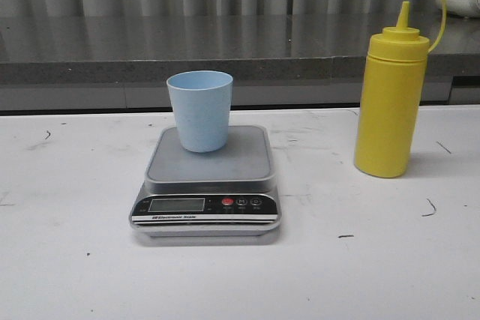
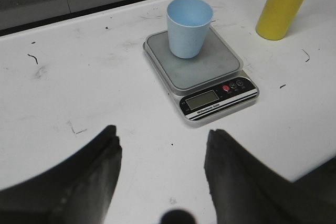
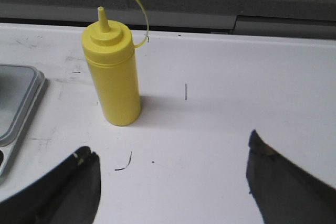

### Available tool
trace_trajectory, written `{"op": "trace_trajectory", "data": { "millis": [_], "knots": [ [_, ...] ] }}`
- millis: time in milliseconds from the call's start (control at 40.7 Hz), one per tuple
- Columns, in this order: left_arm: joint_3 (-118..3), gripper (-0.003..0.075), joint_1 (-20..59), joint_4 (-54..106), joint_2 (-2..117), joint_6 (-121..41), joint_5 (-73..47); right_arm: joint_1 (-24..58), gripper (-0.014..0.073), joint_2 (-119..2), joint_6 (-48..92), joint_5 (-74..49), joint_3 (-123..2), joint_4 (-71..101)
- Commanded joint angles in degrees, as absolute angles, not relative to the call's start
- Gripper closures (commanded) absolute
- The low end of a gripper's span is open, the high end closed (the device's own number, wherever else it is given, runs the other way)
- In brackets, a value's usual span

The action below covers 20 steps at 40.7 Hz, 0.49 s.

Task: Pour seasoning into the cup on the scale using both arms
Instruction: 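Raise the left gripper away from the cup, then move the right gripper to the yellow squeeze bottle and close on it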

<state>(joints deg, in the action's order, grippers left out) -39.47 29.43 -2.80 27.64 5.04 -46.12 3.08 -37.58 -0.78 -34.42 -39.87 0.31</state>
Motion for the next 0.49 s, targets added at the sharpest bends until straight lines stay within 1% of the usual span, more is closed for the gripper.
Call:
{"op": "trace_trajectory", "data": {
  "millis": [0,123,197,270,467],
  "knots": [
    [-41.0,0.0356,29.8,-3.0,27.9,5.7,-41.6,6.4,0.0002,-41.9,0.0,-28.8,-42.6,0.8],
    [-41.0,0.0356,29.8,-3.0,27.9,5.7,-41.6,11.0,0.0002,-47.1,1.7,-26.1,-42.6,0.9],
    [-41.0,0.0356,29.8,-3.0,27.9,5.7,-41.6,12.6,0.0002,-50.1,1.7,-24.1,-42.1,1.7],
    [-41.0,0.0356,29.8,-3.0,27.9,5.7,-41.6,13.1,0.0002,-52.3,1.1,-19.4,-39.6,2.7],
    [-41.0,0.0356,29.8,-3.0,27.9,5.7,-41.6,13.1,0.0002,-57.2,0.9,7.2,-26.9,3.3]
  ]
}}
